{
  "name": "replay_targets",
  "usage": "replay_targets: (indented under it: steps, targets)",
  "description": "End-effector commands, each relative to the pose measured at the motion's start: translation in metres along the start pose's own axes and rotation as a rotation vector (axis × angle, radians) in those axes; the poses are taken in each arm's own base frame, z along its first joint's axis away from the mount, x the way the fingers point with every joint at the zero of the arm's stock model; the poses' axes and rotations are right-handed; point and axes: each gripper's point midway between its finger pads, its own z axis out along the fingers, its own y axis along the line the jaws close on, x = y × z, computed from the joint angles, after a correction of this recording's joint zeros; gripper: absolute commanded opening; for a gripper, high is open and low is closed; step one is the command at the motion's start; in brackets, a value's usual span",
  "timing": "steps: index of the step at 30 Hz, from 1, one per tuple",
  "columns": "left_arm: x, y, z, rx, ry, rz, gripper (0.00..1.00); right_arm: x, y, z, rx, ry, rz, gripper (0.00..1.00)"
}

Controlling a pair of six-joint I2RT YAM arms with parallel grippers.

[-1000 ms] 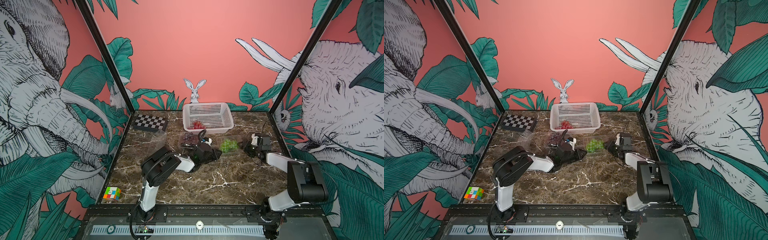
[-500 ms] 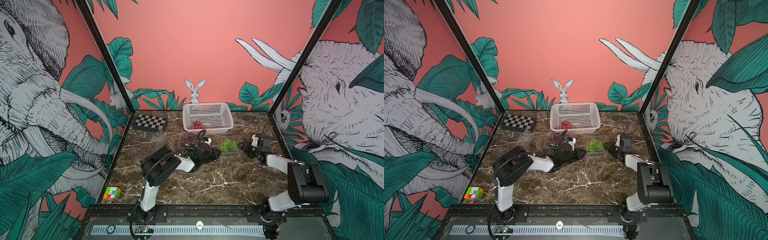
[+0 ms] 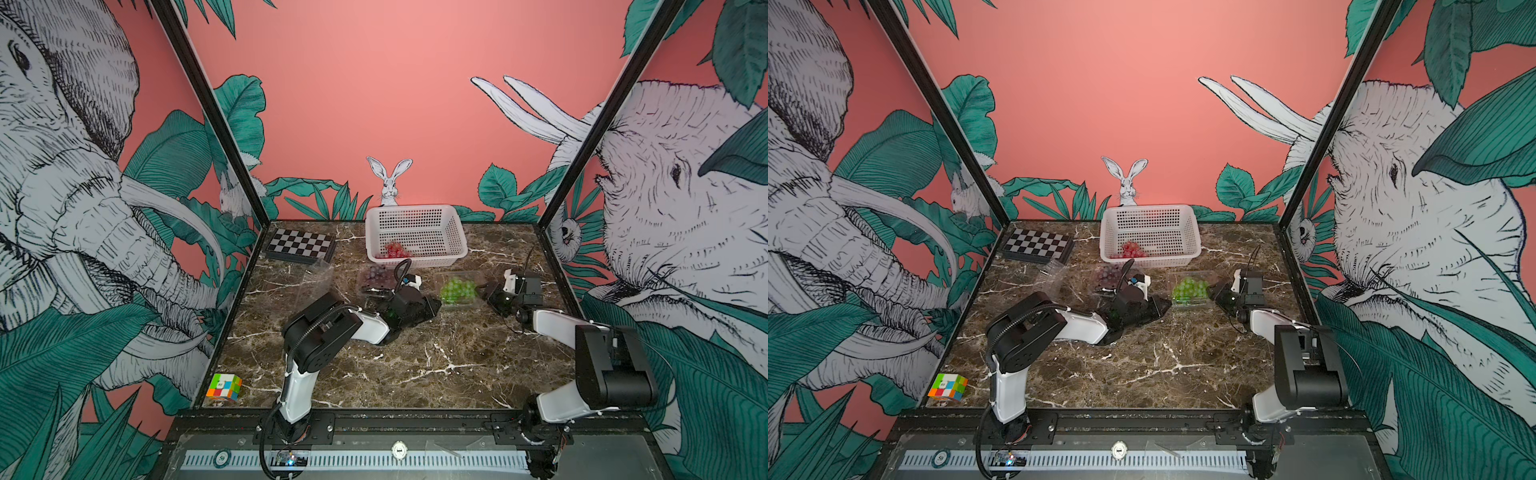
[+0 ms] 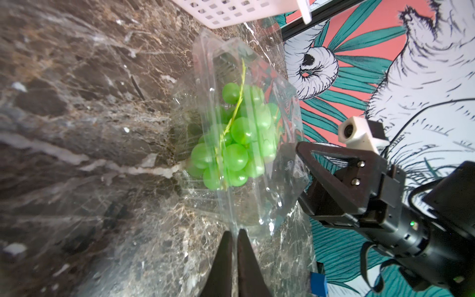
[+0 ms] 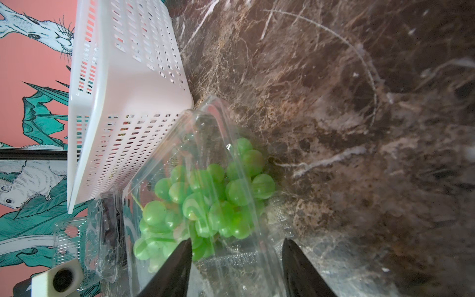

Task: Pack grapes into containers
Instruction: Close the packing box at the center of the board, then move the packing box to the center of the board.

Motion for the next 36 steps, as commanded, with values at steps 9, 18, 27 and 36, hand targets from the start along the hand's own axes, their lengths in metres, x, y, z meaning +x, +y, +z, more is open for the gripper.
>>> replay_targets:
  steps: [9, 18, 27, 36]
  targets:
    - [-0.014, -0.008, -0.021, -0.092, -0.003, 0.134, 0.76, 0.013, 0.005, -0.009, 0.009, 0.049, -0.026, 0.57]
    - [-0.022, -0.024, -0.033, -0.123, 0.016, 0.189, 0.96, 0.019, 0.000, -0.010, 0.016, 0.057, -0.023, 0.57]
    - [-0.023, -0.024, -0.007, -0.131, 0.104, 0.153, 0.99, 0.024, -0.001, -0.009, -0.003, 0.065, -0.003, 0.56]
    - [-0.021, -0.033, 0.016, -0.115, 0.164, 0.150, 0.99, 0.028, 0.000, -0.009, -0.016, 0.070, 0.011, 0.56]
